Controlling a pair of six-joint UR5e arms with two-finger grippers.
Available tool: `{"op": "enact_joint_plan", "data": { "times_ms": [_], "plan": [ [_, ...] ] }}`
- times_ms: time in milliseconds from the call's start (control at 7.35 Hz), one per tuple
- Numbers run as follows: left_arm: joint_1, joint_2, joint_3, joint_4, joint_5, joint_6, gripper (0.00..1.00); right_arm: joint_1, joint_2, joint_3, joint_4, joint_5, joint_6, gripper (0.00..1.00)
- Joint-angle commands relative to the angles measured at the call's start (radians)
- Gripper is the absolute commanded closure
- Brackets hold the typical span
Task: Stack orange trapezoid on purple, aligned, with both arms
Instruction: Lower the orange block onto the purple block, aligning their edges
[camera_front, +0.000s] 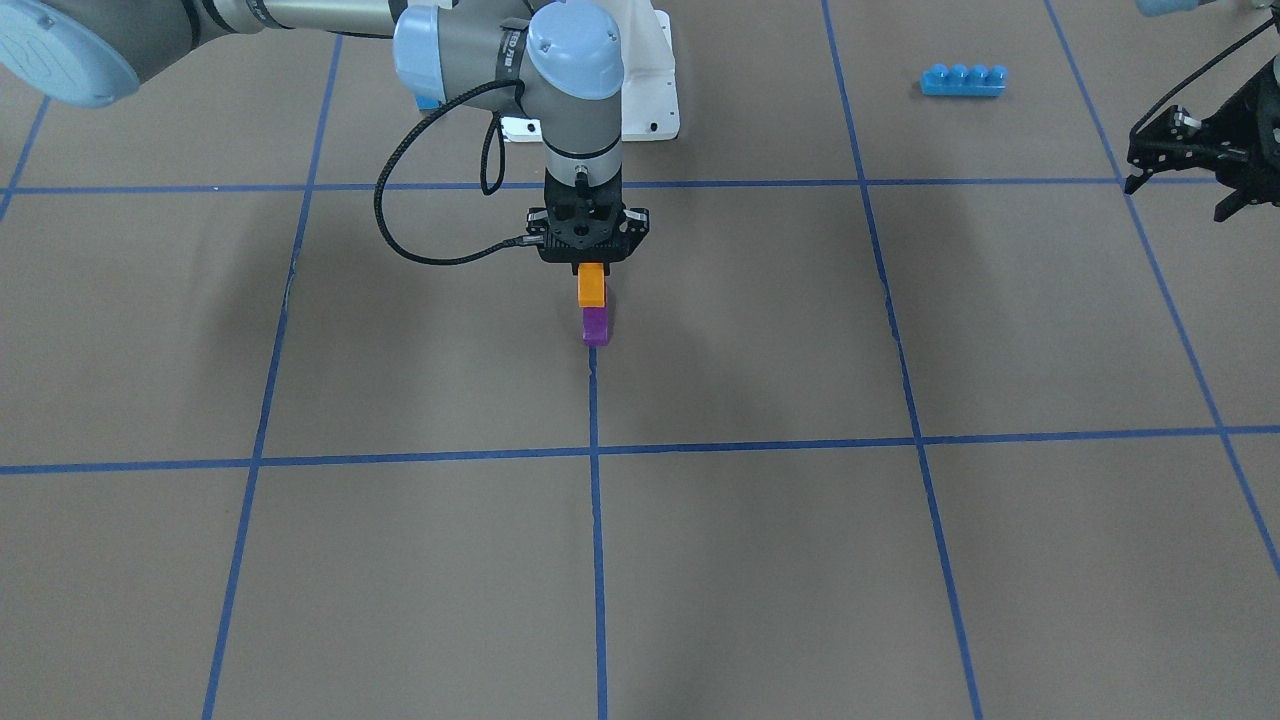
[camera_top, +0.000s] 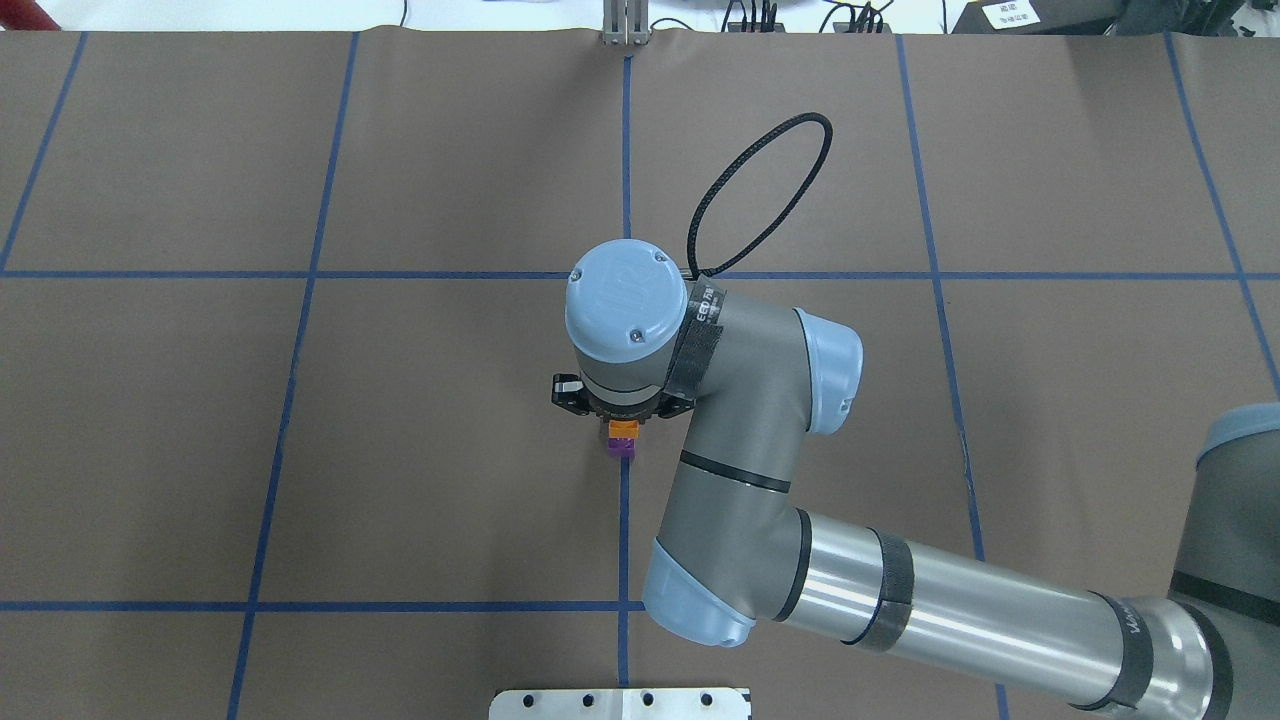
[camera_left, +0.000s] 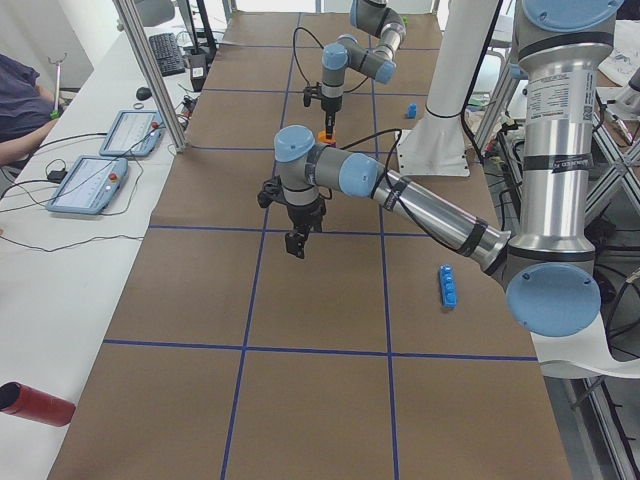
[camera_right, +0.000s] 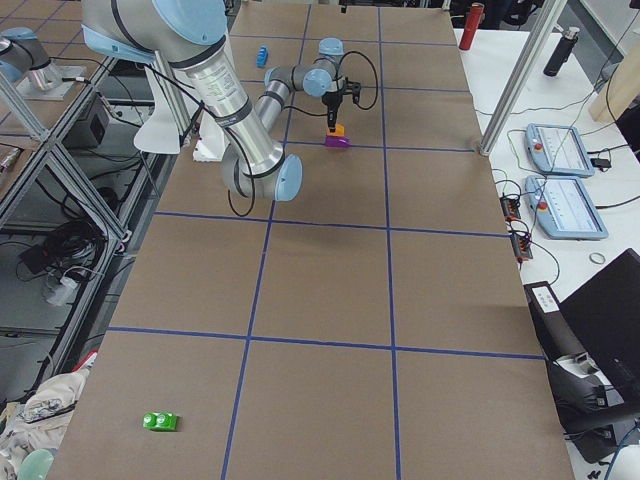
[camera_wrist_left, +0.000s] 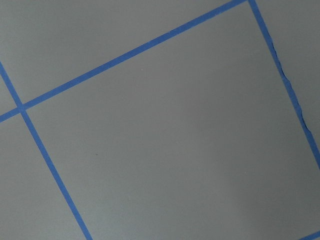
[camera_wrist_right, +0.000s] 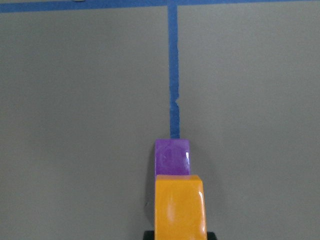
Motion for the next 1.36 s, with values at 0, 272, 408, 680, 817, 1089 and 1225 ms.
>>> {"op": "enact_joint_plan", "data": {
  "times_ms": [0,272,408,680,817,1089,1225],
  "plan": [
    [0.0,-0.001,0.004,-0.001,0.0,0.0,0.0,-0.003,0.0,-0.005,0.001,-0.007,0.001,1.0],
    [0.002,-0.001,0.007,-0.001,0.002,0.0,0.0,-0.011,0.0,-0.009,-0.001,-0.023,-0.001,1.0],
    [0.002,-0.001,0.011,-0.001,0.0,0.0,0.0,-0.012,0.0,-0.009,-0.001,-0.023,-0.001,1.0],
    [0.002,-0.002,0.019,-0.002,0.0,0.002,0.0,-0.02,0.0,-0.011,0.001,-0.032,0.001,1.0],
    [0.002,-0.002,0.02,-0.002,0.0,0.002,0.0,-0.031,0.0,-0.017,0.002,-0.049,0.001,1.0],
    [0.002,-0.004,0.028,-0.002,0.0,0.002,0.0,-0.043,0.0,-0.031,0.008,-0.066,0.001,1.0],
    [0.002,-0.005,0.028,-0.002,0.0,0.002,0.0,-0.046,0.0,-0.031,0.01,-0.073,0.001,1.0]
  ]
}}
